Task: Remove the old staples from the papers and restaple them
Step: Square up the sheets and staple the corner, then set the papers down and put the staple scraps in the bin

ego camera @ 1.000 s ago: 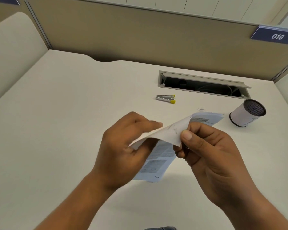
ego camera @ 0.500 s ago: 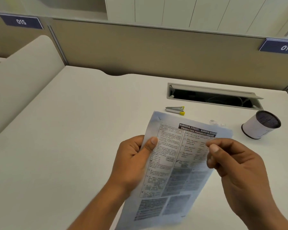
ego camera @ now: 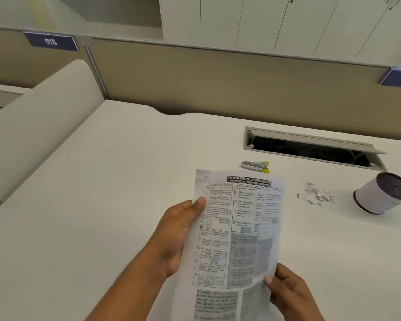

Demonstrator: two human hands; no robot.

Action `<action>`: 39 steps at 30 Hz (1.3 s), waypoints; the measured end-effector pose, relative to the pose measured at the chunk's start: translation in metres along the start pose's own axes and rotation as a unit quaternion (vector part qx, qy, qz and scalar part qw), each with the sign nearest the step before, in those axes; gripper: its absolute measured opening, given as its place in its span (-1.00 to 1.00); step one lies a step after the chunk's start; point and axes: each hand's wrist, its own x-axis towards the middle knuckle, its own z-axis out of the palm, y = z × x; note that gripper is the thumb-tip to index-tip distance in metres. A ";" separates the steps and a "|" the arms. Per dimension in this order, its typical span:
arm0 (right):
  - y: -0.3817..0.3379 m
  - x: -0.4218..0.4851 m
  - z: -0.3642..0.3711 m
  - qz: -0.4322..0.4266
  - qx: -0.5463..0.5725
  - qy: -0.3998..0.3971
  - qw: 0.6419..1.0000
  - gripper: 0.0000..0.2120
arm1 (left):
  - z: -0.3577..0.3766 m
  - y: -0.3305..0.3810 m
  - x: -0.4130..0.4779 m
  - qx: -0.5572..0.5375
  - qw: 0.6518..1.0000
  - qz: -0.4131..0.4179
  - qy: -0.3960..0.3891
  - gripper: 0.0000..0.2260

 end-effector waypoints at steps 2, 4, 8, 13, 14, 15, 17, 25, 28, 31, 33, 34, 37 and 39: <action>0.010 0.010 0.001 -0.002 0.017 0.060 0.998 -0.35 | -0.014 -0.003 0.009 0.001 1.000 0.000 0.013 -0.67; 0.017 0.020 0.004 -0.013 -0.025 0.105 0.994 -0.42 | -0.027 -0.012 0.014 0.042 0.999 -0.011 0.017 -0.68; 0.019 0.041 0.011 -0.013 -0.083 0.136 0.987 -0.86 | -0.053 -0.039 0.021 0.172 0.981 -0.058 0.067 -0.64; -0.001 0.082 0.025 -0.025 -0.123 0.139 0.982 -0.79 | -0.072 -0.045 0.048 0.179 0.977 -0.031 0.116 -0.68; -0.006 0.095 0.028 -0.030 -0.131 0.136 0.982 -0.80 | -0.072 -0.040 0.057 0.192 0.973 -0.012 0.125 -0.68; -0.013 0.108 0.032 -0.037 -0.135 0.132 0.981 -0.80 | -0.073 -0.033 0.066 0.204 0.969 0.007 0.137 -0.68; -0.032 0.135 0.040 -0.050 -0.139 0.124 0.981 -0.81 | -0.076 -0.016 0.089 0.231 0.958 0.047 0.164 -0.65; -0.087 0.233 0.048 -0.126 -0.272 0.087 0.950 -0.51 | -0.091 0.047 0.201 0.312 0.917 0.130 0.211 -0.28; -0.079 0.251 0.046 -0.137 -0.358 0.083 0.920 -0.25 | -0.098 0.051 0.231 0.341 0.903 0.138 0.224 -0.20; -0.071 0.259 0.044 -0.161 -0.418 0.106 0.888 -0.15 | -0.104 0.045 0.247 0.356 0.893 0.135 0.238 -0.18; -0.067 0.263 0.045 -0.185 -0.465 0.105 0.860 -0.21 | -0.106 0.039 0.255 0.353 0.893 0.140 0.243 -0.19; -0.067 0.264 0.046 -0.193 -0.490 0.100 0.844 -0.27 | -0.106 0.037 0.257 0.358 0.888 0.147 0.249 -0.20; -0.066 0.267 0.048 -0.205 -0.528 0.093 0.818 -0.41 | -0.106 0.027 0.259 0.404 0.855 0.191 0.261 -0.25; -0.061 0.267 0.047 -0.201 -0.563 0.086 0.797 -0.42 | -0.104 0.019 0.259 0.463 0.823 0.217 0.246 -0.28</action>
